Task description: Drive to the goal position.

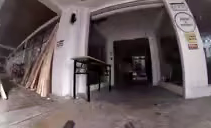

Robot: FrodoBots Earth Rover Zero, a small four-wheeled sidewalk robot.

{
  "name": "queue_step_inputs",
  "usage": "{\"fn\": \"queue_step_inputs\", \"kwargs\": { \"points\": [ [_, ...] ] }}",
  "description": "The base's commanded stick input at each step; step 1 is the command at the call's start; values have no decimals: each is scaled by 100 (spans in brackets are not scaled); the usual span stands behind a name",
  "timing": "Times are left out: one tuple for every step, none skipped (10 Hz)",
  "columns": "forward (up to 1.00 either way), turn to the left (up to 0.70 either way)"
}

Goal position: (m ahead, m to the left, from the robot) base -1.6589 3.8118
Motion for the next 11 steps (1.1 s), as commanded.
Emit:
{"fn": "queue_step_inputs", "kwargs": {
  "points": [
    [66,-13],
    [66,-13],
    [66,-13],
    [66,-13],
    [66,-13],
    [66,-13],
    [61,-16],
    [48,-22],
    [43,-25],
    [43,-25],
    [43,-25]
  ]
}}
